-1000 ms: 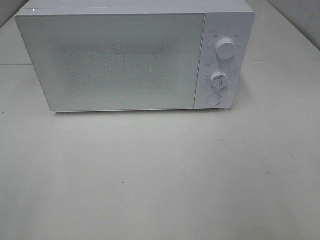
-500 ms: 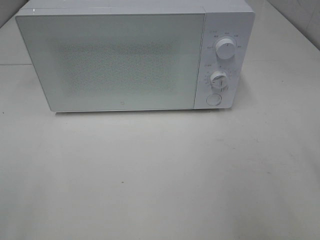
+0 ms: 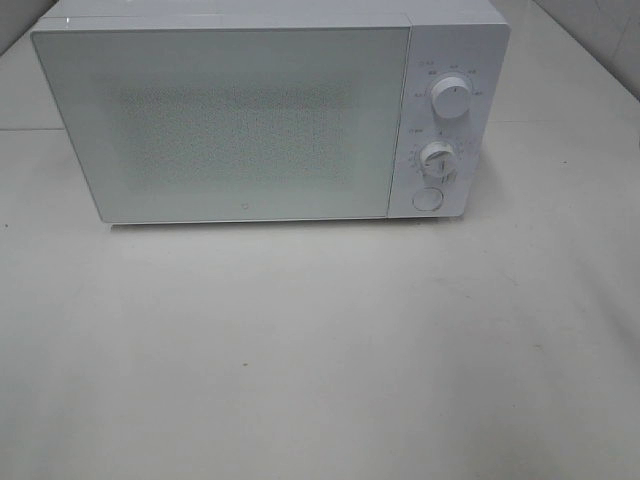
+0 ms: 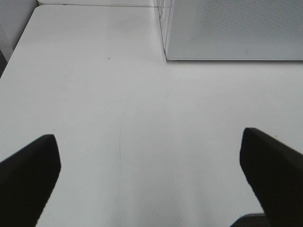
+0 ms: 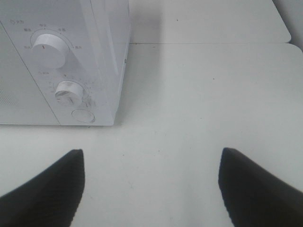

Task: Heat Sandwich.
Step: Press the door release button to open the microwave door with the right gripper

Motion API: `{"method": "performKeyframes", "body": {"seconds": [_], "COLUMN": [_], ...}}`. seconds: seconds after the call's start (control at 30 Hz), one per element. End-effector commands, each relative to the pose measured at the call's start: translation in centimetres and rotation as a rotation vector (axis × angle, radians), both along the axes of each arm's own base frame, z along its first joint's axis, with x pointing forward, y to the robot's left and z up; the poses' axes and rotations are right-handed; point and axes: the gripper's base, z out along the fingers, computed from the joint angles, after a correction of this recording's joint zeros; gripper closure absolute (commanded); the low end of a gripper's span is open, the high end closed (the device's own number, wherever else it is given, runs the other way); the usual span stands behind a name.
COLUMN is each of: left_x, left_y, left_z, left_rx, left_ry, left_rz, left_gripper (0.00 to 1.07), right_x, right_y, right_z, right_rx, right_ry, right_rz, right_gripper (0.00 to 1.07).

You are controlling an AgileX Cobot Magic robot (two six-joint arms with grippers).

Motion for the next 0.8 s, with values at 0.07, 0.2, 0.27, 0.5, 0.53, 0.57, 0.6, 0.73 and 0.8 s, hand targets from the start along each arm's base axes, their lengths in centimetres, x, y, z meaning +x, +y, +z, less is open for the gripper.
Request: {"method": "performKeyframes", "body": {"seconds": [0.07, 0.2, 0.27, 0.5, 0.53, 0.57, 0.6, 0.73, 0.8], "left_x": [-0.2, -0.2, -0.2, -0.2, -0.2, -0.2, -0.2, -0.2, -0.2], "left_y": [0.0, 0.0, 0.0, 0.0, 0.0, 0.0, 0.0, 0.0, 0.0], "left_z": [0.0, 0.0, 0.0, 0.0, 0.0, 0.0, 0.0, 0.0, 0.0], "left_rx": [-0.002, -0.002, -0.002, -0.002, -0.002, -0.002, -0.002, -0.002, -0.002], "left_ry": [-0.031, -0.031, -0.031, -0.031, -0.031, -0.031, -0.031, -0.031, -0.031], "left_rz": [0.002, 0.002, 0.002, 0.002, 0.002, 0.002, 0.002, 0.002, 0.002], "left_gripper": [0.09, 0.09, 0.09, 0.09, 0.09, 0.09, 0.09, 0.09, 0.09], "right_x": [1.3, 2.6, 3.2, 5.0, 5.2, 5.3, 5.4, 5.5, 5.5], "right_y": [-0.1, 0.0, 0.0, 0.2, 0.3, 0.3, 0.3, 0.3, 0.3], "right_z": [0.1, -0.5, -0.9, -2.6, -2.8, -3.0, -3.7, -4.4, -4.9], "right_rx": [0.000, 0.001, -0.001, -0.013, -0.014, -0.017, -0.009, -0.006, -0.004], "right_ry": [-0.051, -0.068, -0.066, -0.096, -0.120, -0.142, -0.172, -0.201, -0.227], "right_rz": [-0.004, -0.004, -0.002, 0.010, 0.013, 0.016, 0.013, 0.012, 0.012], "right_gripper": [0.32, 0.32, 0.32, 0.32, 0.32, 0.32, 0.32, 0.32, 0.32]}}
